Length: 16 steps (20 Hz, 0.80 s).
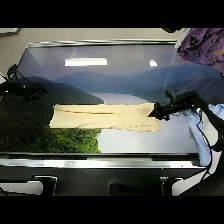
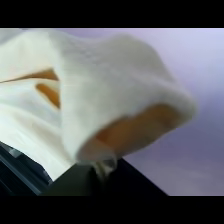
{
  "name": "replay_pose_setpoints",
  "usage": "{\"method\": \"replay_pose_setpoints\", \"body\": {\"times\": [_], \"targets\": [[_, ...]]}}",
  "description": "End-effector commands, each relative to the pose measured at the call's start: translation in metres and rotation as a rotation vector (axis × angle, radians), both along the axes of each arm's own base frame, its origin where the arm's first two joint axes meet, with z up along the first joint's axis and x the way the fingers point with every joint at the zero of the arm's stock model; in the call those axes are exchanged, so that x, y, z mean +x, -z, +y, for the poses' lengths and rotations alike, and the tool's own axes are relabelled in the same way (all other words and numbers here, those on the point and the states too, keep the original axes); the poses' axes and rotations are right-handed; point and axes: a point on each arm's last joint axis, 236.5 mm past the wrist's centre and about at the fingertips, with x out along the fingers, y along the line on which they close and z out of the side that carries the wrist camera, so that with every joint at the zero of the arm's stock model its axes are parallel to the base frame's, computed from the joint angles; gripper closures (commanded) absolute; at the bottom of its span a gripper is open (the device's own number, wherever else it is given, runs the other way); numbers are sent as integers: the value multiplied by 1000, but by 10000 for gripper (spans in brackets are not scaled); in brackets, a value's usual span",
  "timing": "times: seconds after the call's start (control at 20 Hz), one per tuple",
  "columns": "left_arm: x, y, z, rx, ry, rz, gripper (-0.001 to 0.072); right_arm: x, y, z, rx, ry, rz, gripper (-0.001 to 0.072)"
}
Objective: Fold the clothes and pants, and hang the long-sleeved shirts on hangers.
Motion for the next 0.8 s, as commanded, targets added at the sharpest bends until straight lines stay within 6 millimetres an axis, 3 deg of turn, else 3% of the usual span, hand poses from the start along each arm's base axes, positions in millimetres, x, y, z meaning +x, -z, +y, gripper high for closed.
{"method": "replay_pose_setpoints", "body": {"times": [0.0, 0.05, 0.2, 0.35, 0.5, 0.75], "targets": [[6, -3, -37, -130, 18, -7, 570, 11, -34, -9, -83, 59, -51, 681], [8, -1, -55, -163, 41, -1, 694, 12, -49, -16, -125, 70, -75, 681], [8, 21, -125, -227, 145, 47, 693, 12, -98, -37, -247, 134, -125, 681], [-4, 46, -220, -311, 269, 99, 694, 9, -148, -55, -340, 184, -164, 681], [-18, 57, -320, -420, 337, 88, 694, 6, -189, -64, -384, 214, -183, 681], [-62, 65, -469, -598, 392, 90, 694, 2, -231, -67, -401, 247, -206, 681]]}}
